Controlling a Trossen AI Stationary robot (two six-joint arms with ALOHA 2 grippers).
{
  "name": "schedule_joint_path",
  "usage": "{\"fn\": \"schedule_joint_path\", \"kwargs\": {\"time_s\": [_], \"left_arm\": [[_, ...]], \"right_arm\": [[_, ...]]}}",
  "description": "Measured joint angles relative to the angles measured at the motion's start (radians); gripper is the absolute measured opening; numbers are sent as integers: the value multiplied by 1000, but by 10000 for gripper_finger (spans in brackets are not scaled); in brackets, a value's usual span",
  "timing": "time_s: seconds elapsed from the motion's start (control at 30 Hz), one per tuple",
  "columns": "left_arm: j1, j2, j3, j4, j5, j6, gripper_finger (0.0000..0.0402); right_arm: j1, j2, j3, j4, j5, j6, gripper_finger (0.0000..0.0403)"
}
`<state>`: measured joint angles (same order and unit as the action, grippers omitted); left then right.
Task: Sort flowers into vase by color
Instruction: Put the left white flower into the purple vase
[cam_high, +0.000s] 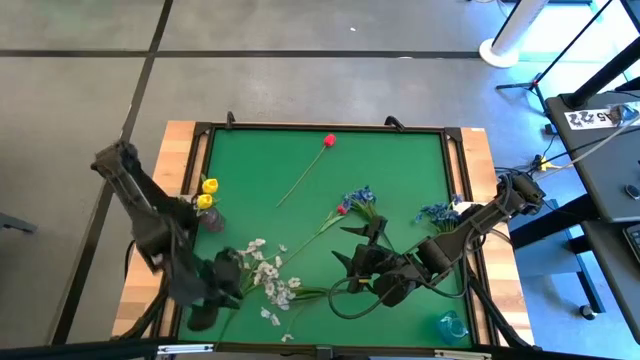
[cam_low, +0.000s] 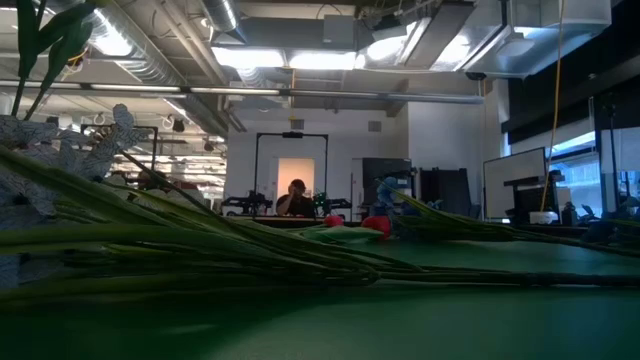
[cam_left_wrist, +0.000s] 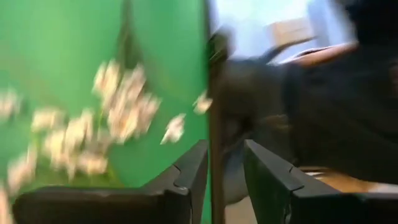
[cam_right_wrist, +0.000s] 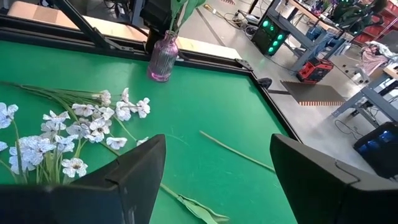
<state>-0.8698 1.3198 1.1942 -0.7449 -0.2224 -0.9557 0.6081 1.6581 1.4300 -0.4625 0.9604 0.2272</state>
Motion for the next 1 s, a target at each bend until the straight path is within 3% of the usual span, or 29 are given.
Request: {"fn": "schedule_joint_path", "kwargs": {"time_s": [0.3,0.53,1.0], "left_arm": [[-82,242,0,-168,1,-460,175],[-95,388,0,-233,70,-704,192],[-24,527,-61,-192,165,-762,192]], "right_arm": [[0,0,0,-5,0,-23,289],[0,0,0,-5,0,-25,289],[0,0,0,-10,-2,-25,289]]}}
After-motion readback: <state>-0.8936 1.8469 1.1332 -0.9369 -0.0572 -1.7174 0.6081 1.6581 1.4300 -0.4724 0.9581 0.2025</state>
